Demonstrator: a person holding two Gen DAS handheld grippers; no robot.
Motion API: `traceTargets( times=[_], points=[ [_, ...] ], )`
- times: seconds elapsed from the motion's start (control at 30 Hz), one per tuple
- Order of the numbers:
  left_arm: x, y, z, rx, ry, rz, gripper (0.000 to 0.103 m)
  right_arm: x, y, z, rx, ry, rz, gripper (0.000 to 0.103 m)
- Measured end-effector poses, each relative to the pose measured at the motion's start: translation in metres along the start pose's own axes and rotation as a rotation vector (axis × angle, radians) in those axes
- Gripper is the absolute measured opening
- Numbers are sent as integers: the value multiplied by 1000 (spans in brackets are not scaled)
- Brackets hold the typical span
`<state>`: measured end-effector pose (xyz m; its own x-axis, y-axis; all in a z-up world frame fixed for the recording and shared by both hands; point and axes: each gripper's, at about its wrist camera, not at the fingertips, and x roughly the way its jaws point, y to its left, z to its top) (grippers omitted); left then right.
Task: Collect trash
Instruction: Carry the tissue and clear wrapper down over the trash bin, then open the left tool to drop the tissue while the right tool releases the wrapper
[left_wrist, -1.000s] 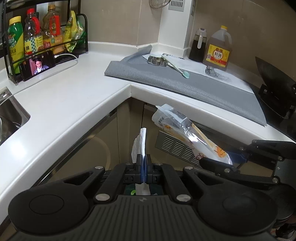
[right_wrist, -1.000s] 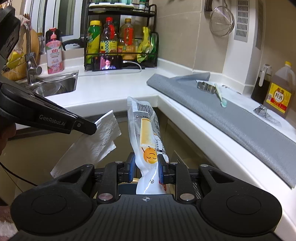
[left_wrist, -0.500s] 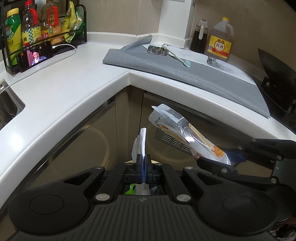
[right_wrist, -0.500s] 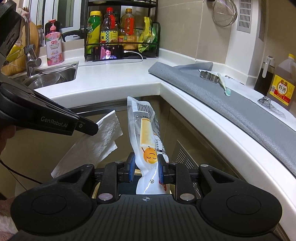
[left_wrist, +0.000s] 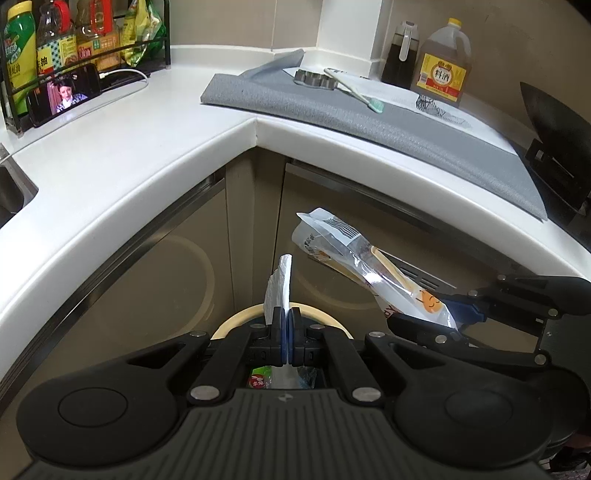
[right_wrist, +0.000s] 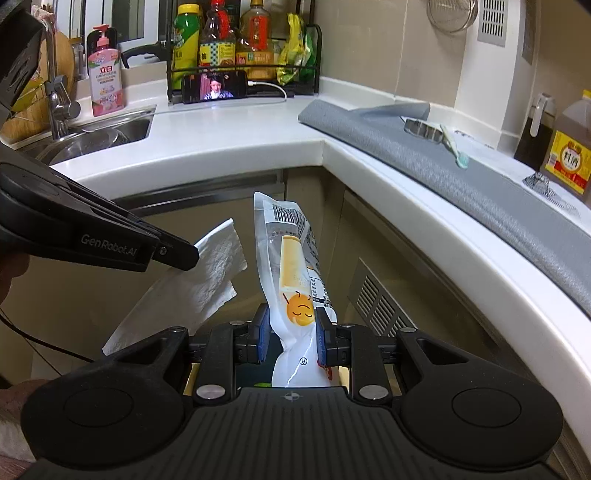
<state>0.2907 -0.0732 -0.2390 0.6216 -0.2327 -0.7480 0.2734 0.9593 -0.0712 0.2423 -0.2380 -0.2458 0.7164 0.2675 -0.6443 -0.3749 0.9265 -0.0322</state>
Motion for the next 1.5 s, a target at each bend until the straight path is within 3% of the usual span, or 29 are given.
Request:
traceTargets(
  times=[0.83, 1.2, 1.5],
  points=[
    [44, 9, -9, -35, 107, -16, 1, 41, -12, -12, 70, 119, 12, 26],
    [91, 13, -15, -50, 197, 3, 1, 89, -22, -23, 144, 211, 47, 26],
    [139, 11, -19, -36, 277, 42, 1, 132, -15, -35, 128, 289, 63, 26]
  ],
)
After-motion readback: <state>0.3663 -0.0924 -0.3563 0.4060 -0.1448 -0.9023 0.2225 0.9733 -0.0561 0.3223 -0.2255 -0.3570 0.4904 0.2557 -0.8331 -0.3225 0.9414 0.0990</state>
